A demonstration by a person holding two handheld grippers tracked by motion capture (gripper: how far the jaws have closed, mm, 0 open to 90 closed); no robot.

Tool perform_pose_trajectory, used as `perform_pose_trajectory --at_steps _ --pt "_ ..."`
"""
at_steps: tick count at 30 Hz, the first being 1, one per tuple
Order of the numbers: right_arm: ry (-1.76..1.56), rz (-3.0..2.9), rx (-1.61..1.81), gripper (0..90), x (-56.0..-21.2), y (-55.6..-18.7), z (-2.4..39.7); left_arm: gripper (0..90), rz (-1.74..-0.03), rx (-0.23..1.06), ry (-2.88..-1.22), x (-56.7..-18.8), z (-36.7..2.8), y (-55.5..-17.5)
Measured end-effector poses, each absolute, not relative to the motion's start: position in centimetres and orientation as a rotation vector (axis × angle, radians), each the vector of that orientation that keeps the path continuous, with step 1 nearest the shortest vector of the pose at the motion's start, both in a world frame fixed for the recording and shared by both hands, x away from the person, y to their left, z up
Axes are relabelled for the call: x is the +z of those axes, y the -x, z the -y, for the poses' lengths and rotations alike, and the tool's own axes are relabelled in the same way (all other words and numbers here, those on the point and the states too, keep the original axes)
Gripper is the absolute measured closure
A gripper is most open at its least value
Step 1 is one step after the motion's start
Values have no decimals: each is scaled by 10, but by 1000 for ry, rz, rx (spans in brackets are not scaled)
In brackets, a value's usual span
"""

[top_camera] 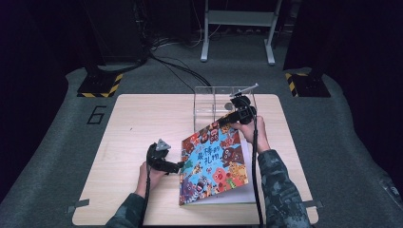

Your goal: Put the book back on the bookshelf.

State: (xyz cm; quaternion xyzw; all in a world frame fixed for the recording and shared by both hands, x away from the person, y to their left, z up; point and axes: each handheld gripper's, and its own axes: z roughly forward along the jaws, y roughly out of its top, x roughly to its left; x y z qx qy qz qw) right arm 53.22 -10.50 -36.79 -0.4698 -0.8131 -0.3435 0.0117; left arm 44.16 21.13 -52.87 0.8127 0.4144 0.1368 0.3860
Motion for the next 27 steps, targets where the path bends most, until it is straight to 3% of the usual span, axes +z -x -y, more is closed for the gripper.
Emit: perform_pose_trajectory --at_steps 27 --pt "1386 2654 -1277 668 -365 -502 113 0 -1096 285 -1975 -518 -225 -444"
